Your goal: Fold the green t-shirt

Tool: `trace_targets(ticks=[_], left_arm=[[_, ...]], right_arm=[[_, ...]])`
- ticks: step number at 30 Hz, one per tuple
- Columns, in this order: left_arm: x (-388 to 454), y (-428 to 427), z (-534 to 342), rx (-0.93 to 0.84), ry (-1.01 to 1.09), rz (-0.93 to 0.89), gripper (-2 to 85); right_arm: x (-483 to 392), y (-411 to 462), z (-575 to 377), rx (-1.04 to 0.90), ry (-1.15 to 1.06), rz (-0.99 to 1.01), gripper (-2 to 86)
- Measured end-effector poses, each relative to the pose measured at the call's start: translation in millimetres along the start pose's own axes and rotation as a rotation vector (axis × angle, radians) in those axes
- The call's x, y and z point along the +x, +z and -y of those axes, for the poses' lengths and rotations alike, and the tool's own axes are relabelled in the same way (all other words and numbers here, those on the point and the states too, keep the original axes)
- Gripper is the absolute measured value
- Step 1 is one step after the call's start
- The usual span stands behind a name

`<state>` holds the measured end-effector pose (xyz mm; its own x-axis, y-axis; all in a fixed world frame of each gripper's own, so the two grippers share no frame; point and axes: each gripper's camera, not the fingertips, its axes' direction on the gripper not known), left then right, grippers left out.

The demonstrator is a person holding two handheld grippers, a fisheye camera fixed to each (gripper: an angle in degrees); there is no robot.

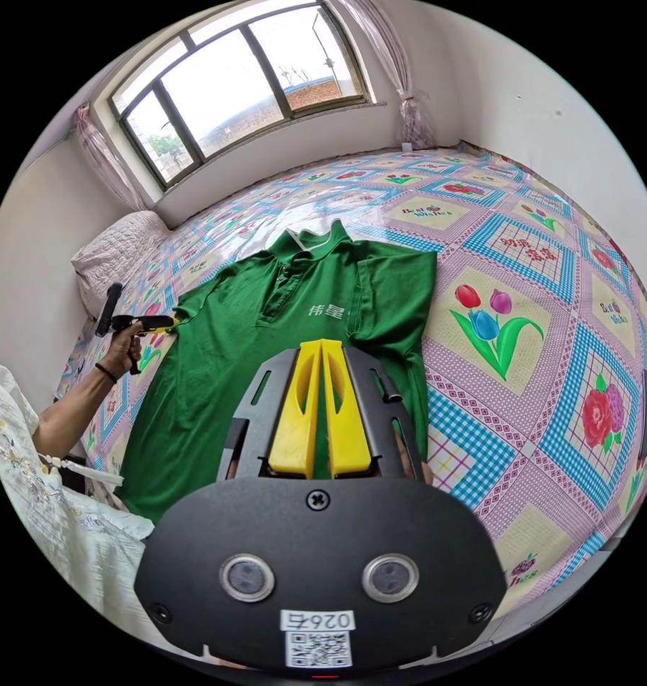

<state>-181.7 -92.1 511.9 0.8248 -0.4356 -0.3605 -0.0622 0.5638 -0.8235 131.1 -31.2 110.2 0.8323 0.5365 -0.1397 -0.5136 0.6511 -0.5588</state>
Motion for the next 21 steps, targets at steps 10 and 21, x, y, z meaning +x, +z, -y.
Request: trace_targets(ticks=[10,21], left_arm=[[34.8,-12.1,-29.4,0.084,0.017,-0.039,-0.4],[243.5,-35.0,-95.7,0.302,0.807,0.592,-0.3]], right_arm=[[-4.3,-5.8,1.7,0.0,-0.025,0.001,-0.9],[-2.6,-13.7,-1.9,0.001,-0.009,0.039,-0.9]])
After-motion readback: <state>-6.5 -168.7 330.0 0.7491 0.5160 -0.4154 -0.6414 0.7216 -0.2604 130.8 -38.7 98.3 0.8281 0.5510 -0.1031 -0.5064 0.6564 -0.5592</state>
